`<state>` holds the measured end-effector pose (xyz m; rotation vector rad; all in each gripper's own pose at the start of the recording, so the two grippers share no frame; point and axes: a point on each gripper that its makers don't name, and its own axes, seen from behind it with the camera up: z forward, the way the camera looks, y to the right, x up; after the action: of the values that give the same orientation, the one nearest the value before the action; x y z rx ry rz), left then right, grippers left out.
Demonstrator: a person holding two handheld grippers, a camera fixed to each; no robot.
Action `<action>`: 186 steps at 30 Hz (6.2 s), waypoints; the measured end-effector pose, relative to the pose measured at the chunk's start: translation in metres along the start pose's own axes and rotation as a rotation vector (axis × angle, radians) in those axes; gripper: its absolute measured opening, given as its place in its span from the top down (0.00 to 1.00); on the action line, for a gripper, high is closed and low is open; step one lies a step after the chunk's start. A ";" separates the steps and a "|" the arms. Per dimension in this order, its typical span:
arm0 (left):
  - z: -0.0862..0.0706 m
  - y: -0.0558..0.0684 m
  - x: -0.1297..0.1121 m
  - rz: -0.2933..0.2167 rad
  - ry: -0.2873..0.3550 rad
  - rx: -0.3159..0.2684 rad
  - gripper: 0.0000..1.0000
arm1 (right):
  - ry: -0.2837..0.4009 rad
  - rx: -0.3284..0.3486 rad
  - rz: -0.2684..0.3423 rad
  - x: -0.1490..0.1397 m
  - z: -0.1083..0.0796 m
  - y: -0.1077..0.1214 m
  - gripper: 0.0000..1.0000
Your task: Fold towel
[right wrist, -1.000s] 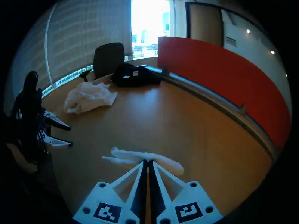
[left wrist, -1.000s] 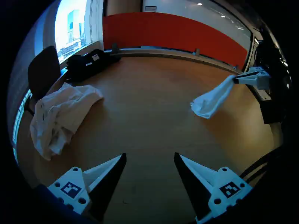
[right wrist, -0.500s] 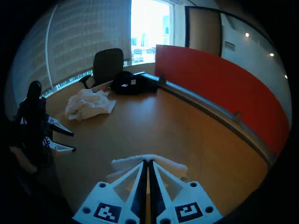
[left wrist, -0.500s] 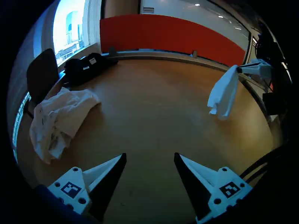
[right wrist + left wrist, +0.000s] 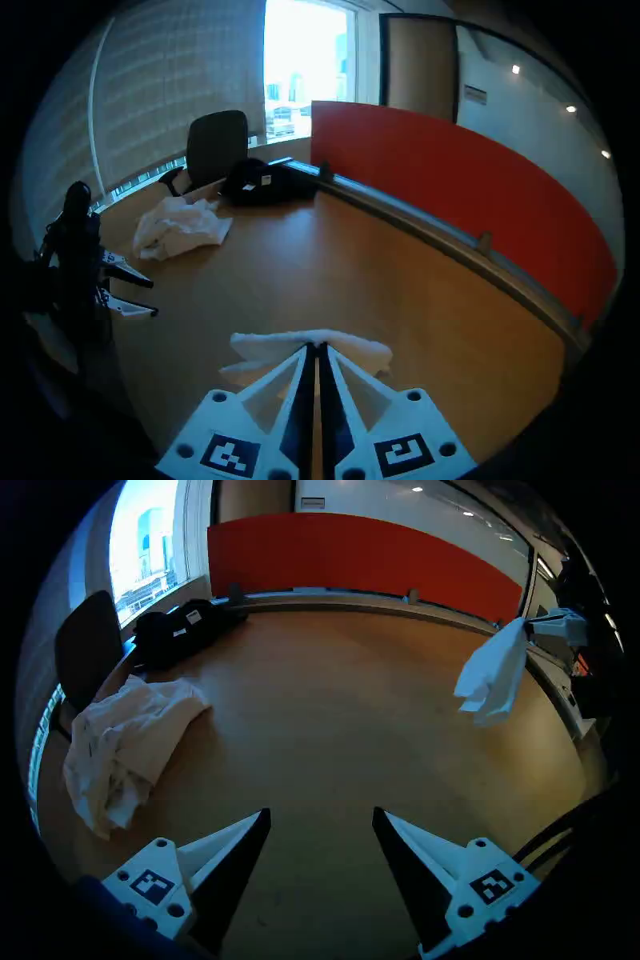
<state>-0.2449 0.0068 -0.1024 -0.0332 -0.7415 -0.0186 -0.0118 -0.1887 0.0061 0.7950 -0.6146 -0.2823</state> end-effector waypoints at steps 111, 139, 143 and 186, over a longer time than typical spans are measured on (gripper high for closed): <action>0.007 0.033 0.013 0.079 -0.035 0.056 0.06 | -0.540 -0.455 0.416 -0.410 -0.211 0.231 0.96; 0.010 0.032 0.015 0.083 -0.042 0.062 0.05 | -0.561 -0.490 0.457 -0.424 -0.207 0.234 0.89; 0.010 0.032 0.015 0.084 -0.042 0.060 0.06 | -0.557 -0.497 0.462 -0.424 -0.210 0.235 0.84; 0.010 0.029 0.022 0.082 -0.025 0.046 0.06 | -0.470 -0.554 0.456 -0.396 -0.228 0.231 0.08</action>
<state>-0.2347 0.0365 -0.0804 -0.0198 -0.7648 0.0773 -0.1831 0.2802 -0.1071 0.0359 -1.0776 -0.2024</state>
